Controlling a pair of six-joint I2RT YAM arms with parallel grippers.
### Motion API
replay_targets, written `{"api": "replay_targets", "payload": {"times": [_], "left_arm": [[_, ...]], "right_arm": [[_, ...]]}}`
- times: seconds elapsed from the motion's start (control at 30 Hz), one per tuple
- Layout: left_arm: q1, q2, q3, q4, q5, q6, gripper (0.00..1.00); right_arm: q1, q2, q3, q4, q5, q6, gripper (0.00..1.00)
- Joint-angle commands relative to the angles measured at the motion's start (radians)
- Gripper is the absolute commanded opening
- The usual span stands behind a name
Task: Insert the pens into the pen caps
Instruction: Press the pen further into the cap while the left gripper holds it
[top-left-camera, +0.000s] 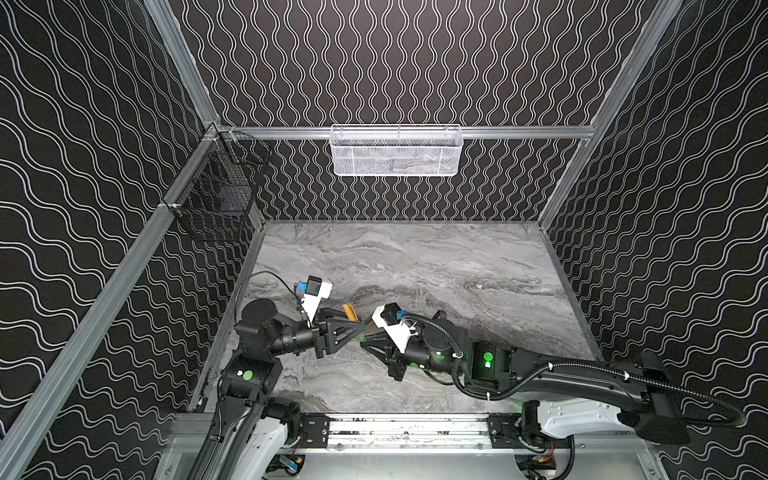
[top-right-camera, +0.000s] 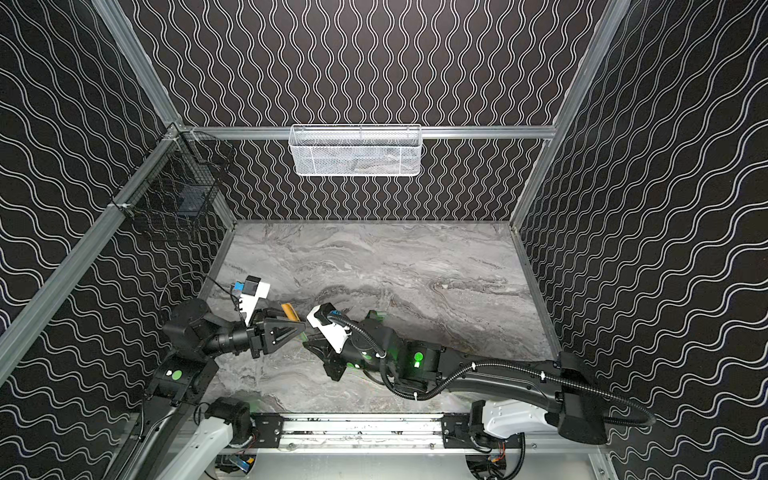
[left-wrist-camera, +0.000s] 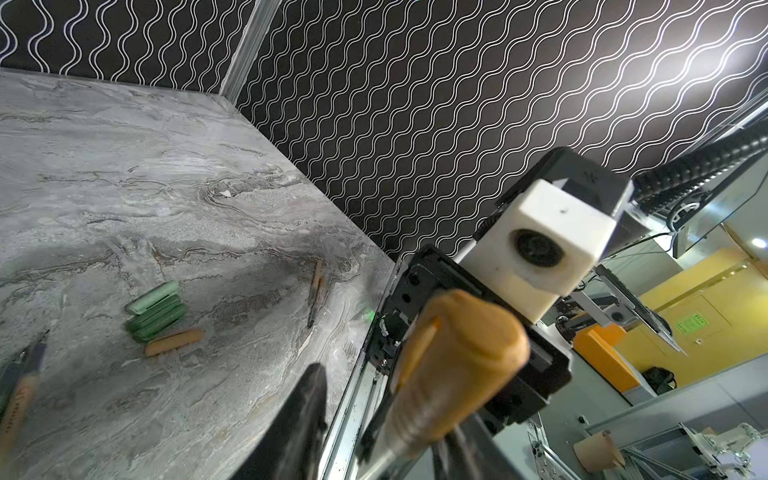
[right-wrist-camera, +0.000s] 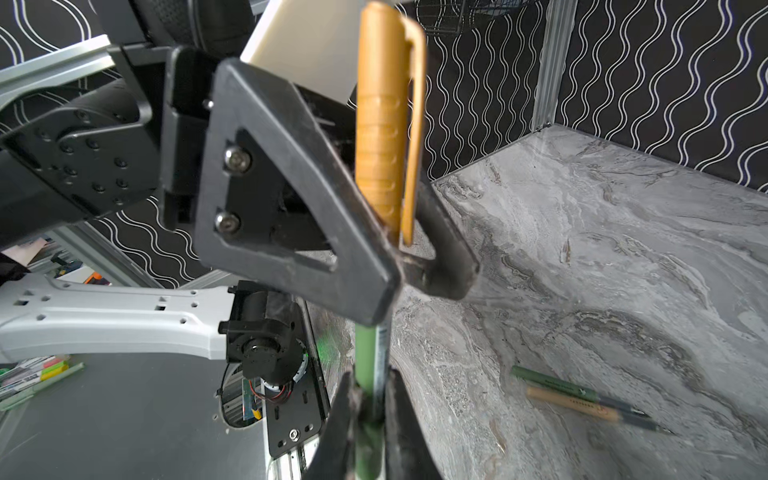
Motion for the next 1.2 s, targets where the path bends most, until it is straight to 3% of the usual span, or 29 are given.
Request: {"api": "replay_targets", "payload": {"times": [0.0, 0.17, 0.27, 0.47, 0.57, 0.8, 1.03, 1.07, 1.17], "left_arm": [[0.001, 0.002, 0.003, -0.005, -0.007, 0.013, 0.28], [0.001, 0.004, 0.006, -0.011, -0.01, 0.019, 0.0], [0.001, 0.004, 0.007, -0.012, -0.011, 0.02, 0.0], [0.001, 0.003, 0.005, -0.008, -0.011, 0.017, 0.0], [0.001, 0.001, 0.004, -0.008, -0.01, 0.017, 0.0], [0.001, 0.003, 0.003, -0.002, -0.008, 0.013, 0.0], [0.001, 0.0, 0.008, -0.022, -0.019, 0.025, 0.0], [0.001, -0.003, 0.01, -0.024, -0.02, 0.026, 0.05], [0.001, -0.005, 0.012, -0.033, -0.026, 0.028, 0.51]], "right_arm": [[0.0, 0.014, 0.027, 0.014, -0.03, 0.001, 0.02], [0.001, 0.027, 0.039, 0.004, -0.037, 0.002, 0.03], [0.0, 0.034, 0.039, -0.001, -0.038, 0.005, 0.07], [0.0, 0.062, 0.039, 0.045, -0.029, 0.024, 0.34], [-0.001, 0.091, 0.076, 0.05, -0.009, 0.03, 0.36], [-0.028, 0.126, 0.097, 0.064, 0.03, 0.064, 0.33], [-0.056, 0.149, 0.148, -0.013, -0.005, 0.086, 0.06], [-0.056, 0.148, 0.147, -0.021, -0.017, 0.086, 0.04], [-0.056, 0.153, 0.139, -0.048, -0.042, 0.087, 0.0]]}}
